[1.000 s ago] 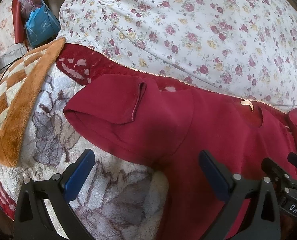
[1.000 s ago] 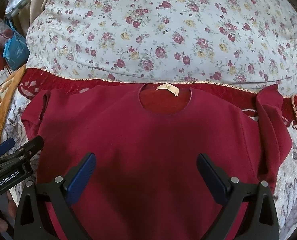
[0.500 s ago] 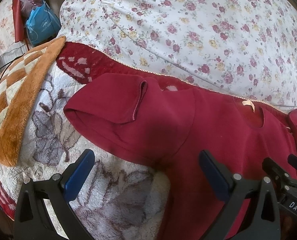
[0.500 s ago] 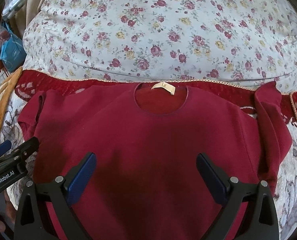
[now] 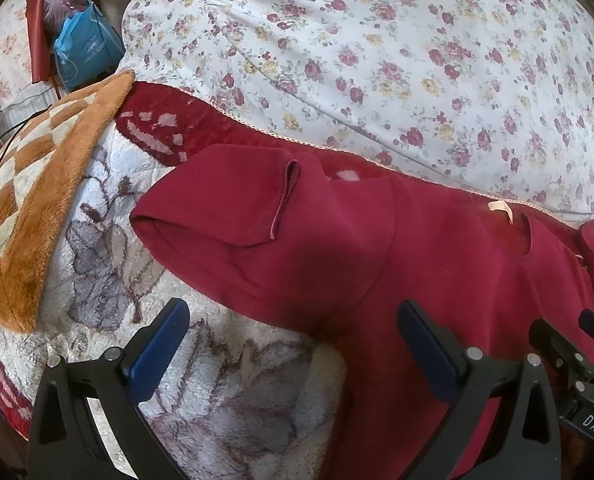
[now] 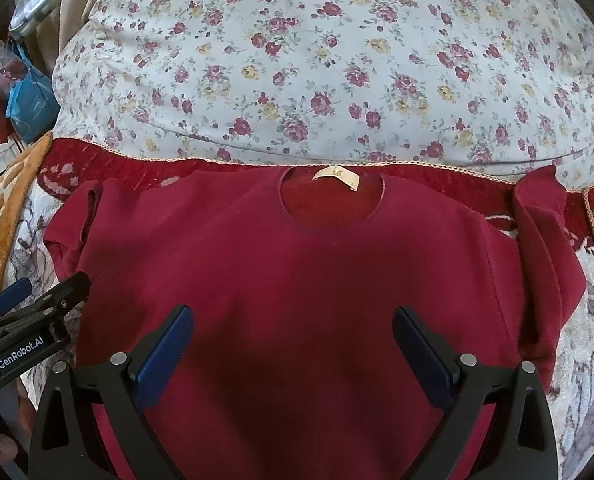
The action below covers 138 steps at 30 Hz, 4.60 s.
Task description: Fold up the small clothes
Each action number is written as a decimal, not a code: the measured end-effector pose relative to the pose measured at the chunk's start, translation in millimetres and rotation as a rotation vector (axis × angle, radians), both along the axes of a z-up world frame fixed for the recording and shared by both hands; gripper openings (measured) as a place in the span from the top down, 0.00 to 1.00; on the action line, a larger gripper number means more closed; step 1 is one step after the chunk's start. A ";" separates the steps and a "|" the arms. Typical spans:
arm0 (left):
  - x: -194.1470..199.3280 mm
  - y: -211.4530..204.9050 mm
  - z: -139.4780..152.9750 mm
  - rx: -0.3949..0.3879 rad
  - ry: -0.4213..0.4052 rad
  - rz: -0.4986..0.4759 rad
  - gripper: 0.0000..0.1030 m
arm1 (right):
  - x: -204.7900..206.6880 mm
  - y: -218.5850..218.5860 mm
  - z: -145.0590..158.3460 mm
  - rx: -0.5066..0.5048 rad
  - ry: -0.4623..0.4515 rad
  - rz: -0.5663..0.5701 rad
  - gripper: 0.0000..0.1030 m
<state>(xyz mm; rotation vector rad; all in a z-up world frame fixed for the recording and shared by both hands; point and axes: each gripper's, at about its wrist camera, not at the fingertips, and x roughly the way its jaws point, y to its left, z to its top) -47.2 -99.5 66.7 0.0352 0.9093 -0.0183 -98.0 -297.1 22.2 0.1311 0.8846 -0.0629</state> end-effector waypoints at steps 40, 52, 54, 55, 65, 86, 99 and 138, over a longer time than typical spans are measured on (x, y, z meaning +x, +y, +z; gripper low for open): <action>2.9 -0.9 -1.5 -0.001 0.011 0.001 0.00 | 6.0 1.4 -5.1 -0.019 0.036 0.006 0.02; 6.0 11.4 -2.0 -0.003 0.020 0.016 0.00 | 11.6 11.5 -6.5 -0.025 0.042 0.027 0.02; 8.1 22.7 -1.4 -0.003 0.022 0.045 0.00 | 14.1 14.7 -5.3 -0.022 0.039 0.040 0.02; 9.8 31.0 -1.4 -0.008 0.025 0.069 0.00 | 15.6 17.2 -4.0 -0.019 0.036 0.051 0.02; 18.8 102.3 -18.9 -0.040 0.095 0.275 0.00 | 61.8 79.6 10.1 0.168 0.011 0.312 0.29; 39.1 122.6 -32.6 -0.021 0.125 0.278 0.00 | 144.5 163.3 -28.8 0.409 0.152 0.463 0.49; 46.8 114.9 -33.8 0.002 0.132 0.267 0.00 | 155.0 164.4 -15.1 0.436 0.117 0.441 0.93; 27.4 31.7 -35.7 0.031 0.148 0.056 0.00 | 60.3 -29.6 58.6 0.125 -0.034 0.317 0.44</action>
